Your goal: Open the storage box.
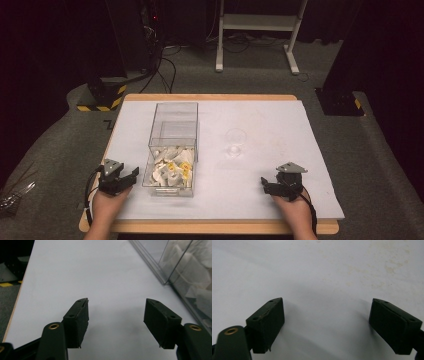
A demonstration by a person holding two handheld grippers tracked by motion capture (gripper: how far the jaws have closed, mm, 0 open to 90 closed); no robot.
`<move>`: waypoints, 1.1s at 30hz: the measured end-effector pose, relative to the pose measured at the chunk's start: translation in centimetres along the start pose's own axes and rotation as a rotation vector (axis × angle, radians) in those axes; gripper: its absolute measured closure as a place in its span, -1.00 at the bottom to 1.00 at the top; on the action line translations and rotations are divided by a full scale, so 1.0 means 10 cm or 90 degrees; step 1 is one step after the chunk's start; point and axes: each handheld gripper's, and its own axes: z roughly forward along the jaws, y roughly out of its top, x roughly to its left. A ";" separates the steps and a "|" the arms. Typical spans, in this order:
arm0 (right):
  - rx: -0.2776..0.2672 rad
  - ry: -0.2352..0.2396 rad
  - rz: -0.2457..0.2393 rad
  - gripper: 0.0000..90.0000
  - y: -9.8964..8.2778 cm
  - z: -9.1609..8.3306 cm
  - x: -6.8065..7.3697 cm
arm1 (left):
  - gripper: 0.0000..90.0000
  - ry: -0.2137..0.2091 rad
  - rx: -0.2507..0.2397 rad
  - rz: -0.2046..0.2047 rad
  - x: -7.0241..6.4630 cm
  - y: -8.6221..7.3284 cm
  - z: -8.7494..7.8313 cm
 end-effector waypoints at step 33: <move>-0.086 0.102 -0.087 -0.70 0.61 -0.16 0.47 | -0.30 -0.017 0.042 0.004 -0.01 0.02 0.05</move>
